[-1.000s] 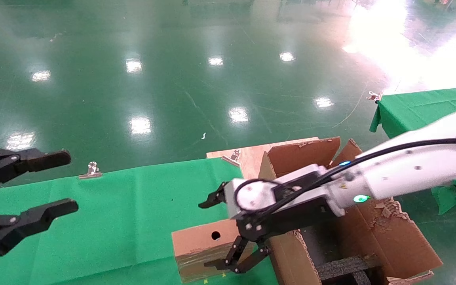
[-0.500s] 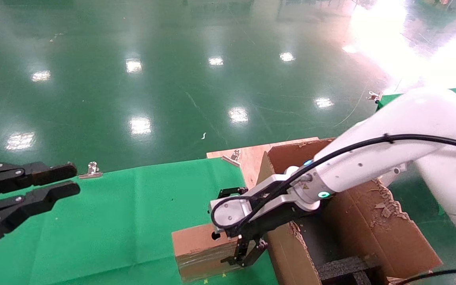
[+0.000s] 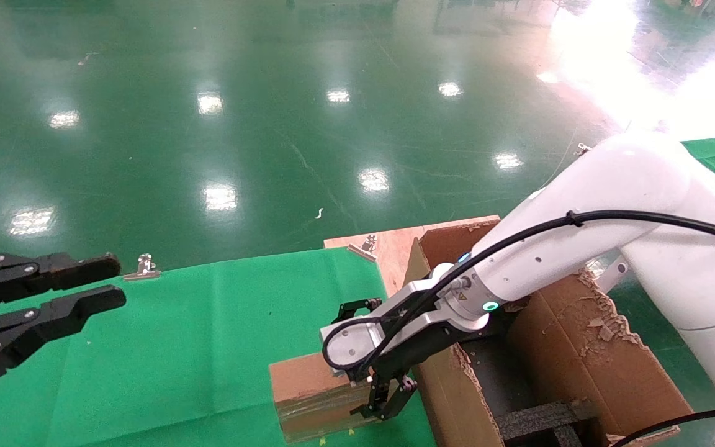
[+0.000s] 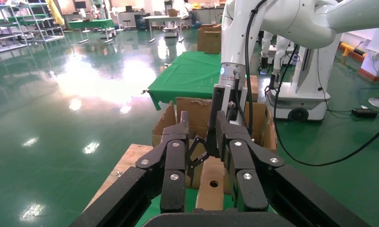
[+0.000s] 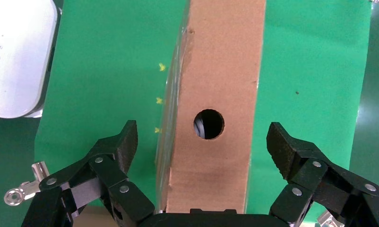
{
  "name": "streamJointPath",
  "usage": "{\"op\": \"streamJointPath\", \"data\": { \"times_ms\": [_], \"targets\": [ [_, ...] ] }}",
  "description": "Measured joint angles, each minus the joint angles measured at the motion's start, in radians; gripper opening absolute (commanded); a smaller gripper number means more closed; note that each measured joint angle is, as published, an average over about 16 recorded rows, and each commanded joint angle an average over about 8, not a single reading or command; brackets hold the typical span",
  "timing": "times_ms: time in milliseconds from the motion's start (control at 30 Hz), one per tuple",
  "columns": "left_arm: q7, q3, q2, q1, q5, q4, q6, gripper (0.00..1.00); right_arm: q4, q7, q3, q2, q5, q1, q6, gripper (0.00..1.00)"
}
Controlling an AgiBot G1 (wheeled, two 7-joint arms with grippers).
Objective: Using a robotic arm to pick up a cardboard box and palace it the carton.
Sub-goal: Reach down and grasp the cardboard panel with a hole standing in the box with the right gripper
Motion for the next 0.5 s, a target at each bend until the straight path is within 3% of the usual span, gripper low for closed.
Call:
{"op": "streamJointPath", "data": {
  "times_ms": [500],
  "targets": [
    [0.0,0.0,0.0,0.0,0.0,0.0,0.0,1.0,0.0,-0.001,0.007,0.004,0.008,-0.004,0.001,0.0]
  ]
}}
